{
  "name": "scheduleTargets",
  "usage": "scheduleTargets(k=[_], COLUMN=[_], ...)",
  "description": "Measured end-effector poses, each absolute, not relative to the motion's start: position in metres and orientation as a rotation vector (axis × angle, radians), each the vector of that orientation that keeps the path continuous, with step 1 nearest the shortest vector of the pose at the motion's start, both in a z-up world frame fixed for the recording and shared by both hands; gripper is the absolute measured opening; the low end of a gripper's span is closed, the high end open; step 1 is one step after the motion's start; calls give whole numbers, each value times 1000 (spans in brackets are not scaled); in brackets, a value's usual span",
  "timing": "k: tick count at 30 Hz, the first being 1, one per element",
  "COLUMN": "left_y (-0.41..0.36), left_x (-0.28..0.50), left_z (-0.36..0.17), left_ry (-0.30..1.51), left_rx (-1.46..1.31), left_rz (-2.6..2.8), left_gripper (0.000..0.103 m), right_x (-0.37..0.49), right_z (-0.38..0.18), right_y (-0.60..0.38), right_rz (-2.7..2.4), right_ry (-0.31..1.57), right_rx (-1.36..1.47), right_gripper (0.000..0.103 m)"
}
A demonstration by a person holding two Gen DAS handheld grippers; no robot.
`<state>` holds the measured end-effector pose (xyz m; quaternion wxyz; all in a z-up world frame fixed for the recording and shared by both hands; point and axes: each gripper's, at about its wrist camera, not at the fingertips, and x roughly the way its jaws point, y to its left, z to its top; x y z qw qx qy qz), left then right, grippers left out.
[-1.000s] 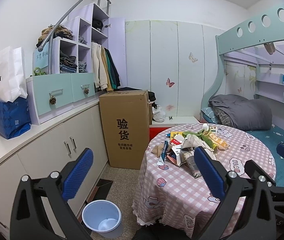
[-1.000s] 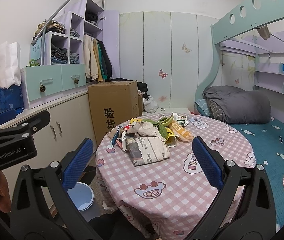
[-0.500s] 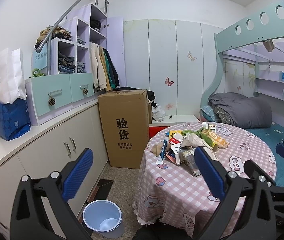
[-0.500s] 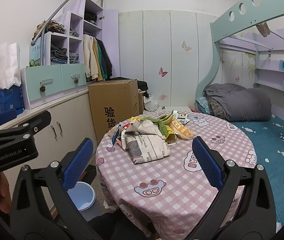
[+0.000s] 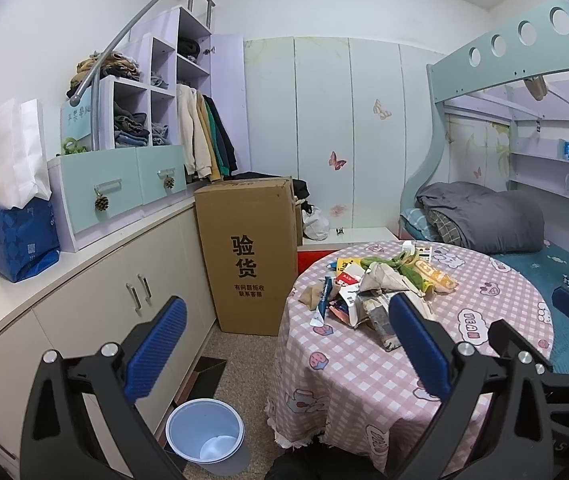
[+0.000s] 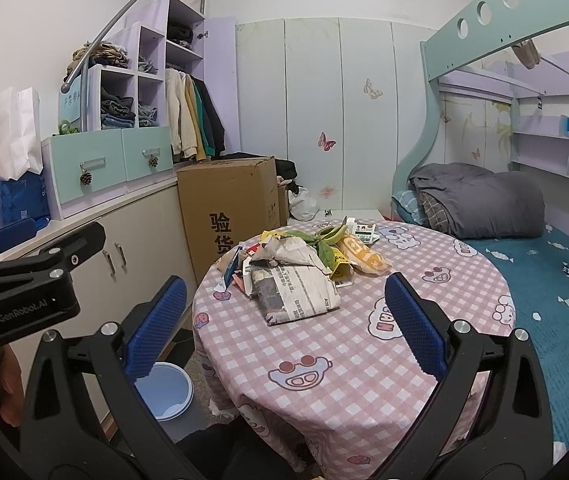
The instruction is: Collect trash
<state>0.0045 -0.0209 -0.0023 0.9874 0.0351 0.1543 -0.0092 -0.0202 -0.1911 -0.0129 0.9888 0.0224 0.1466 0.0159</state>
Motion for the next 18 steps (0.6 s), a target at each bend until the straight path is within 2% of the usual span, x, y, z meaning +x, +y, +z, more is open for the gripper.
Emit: scheduleTargets(k=[18], left_y=[-24], left_x=[4], left_z=[-5], left_ry=[311], left_rx=[72], left_rz=[-20], left_gripper=[99], right_x=[-21], right_z=[-19], right_y=[-194], right_rz=[38], right_ry=[314], right_rx=[62], right_gripper=[97])
